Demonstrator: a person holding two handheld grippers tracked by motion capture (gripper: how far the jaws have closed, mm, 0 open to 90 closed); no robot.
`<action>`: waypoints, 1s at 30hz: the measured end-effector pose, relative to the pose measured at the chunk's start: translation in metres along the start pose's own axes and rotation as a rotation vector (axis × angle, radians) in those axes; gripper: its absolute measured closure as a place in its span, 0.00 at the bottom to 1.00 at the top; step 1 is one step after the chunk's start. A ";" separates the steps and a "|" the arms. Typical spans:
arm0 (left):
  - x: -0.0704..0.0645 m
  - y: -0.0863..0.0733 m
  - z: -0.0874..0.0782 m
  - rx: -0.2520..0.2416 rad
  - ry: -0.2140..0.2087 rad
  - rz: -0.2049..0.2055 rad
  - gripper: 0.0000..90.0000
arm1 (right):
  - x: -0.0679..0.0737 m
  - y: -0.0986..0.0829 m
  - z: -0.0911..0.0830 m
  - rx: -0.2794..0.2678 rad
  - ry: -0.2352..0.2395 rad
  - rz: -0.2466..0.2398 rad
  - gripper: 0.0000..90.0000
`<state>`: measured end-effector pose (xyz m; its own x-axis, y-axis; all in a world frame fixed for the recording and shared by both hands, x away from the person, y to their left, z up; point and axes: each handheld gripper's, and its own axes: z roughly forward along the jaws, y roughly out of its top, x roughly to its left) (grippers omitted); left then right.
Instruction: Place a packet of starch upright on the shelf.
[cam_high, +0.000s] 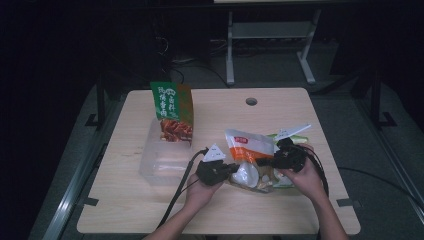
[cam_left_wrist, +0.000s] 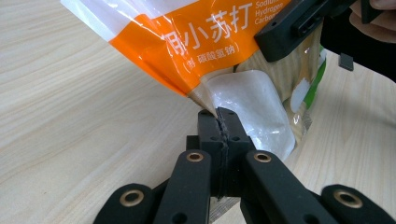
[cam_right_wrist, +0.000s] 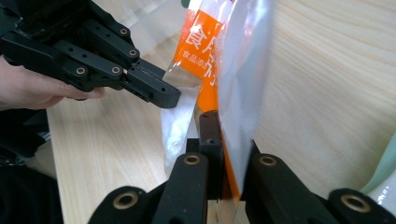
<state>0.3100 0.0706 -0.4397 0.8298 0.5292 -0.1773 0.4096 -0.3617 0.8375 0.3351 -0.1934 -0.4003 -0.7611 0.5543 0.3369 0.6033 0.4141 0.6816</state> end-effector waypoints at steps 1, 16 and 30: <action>0.000 0.000 0.000 -0.002 -0.004 -0.006 1.00 | 0.000 0.000 0.000 0.002 0.001 0.000 0.99; -0.016 -0.013 -0.035 0.029 0.023 0.082 0.61 | 0.017 0.010 -0.011 -0.054 0.022 -0.063 1.00; -0.028 -0.036 -0.064 0.041 -0.015 0.107 0.51 | 0.026 0.030 -0.019 -0.072 0.006 -0.089 1.00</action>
<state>0.2482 0.1178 -0.4317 0.8750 0.4746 -0.0956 0.3331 -0.4468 0.8303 0.3293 -0.1805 -0.3585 -0.8123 0.5134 0.2767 0.5148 0.4080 0.7540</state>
